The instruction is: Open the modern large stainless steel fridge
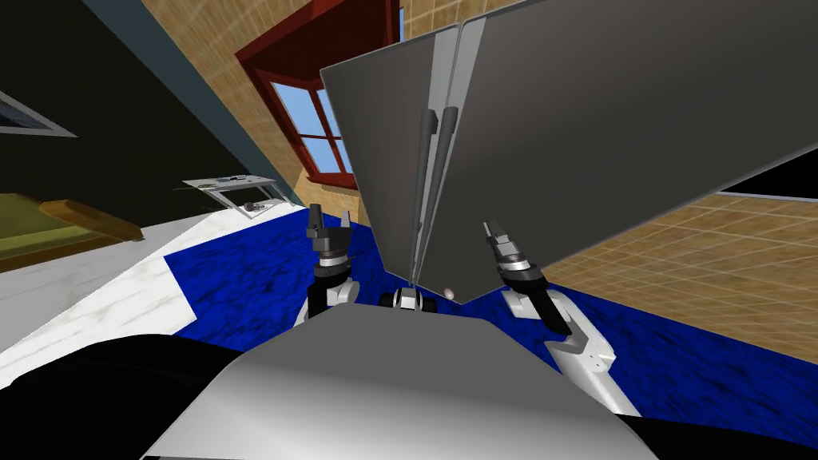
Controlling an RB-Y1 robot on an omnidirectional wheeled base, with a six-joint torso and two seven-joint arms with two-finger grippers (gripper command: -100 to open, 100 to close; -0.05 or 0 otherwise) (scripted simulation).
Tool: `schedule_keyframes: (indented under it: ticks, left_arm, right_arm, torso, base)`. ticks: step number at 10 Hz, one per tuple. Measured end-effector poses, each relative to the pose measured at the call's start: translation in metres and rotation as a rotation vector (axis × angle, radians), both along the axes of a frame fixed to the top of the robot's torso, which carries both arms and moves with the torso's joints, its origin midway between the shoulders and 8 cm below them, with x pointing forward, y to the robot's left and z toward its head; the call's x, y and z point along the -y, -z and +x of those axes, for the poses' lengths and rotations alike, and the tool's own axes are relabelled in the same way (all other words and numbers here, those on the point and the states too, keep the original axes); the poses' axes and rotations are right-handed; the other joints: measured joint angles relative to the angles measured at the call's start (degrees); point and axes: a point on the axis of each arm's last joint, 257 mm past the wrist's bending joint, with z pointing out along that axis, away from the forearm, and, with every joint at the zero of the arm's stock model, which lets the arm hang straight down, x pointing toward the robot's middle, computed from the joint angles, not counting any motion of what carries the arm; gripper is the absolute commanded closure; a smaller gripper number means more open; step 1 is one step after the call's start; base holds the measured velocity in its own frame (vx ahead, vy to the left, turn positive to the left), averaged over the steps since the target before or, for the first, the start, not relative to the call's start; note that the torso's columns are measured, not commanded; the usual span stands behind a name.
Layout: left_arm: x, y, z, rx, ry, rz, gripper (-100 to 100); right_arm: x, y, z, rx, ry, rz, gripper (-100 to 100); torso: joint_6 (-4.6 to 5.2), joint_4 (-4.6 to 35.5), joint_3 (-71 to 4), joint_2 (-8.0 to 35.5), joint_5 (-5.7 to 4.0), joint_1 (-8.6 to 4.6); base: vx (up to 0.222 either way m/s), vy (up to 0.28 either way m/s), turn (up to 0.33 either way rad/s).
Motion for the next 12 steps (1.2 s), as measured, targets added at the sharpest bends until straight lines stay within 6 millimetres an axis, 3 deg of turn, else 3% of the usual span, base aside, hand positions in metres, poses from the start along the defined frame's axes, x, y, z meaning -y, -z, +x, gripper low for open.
schedule_keyframes:
  ticks: [12]
  left_arm:
    - [0.0,0.0,0.0,0.0,0.0,0.0,0]
  right_arm:
    - [-0.007,-0.025,0.023,0.048,-0.031,-0.377,-100]
  torso:
    - [-0.1,0.0,-0.1,-0.1,0.04,0.05]
  base:
    - [0.046,0.12,-0.186]
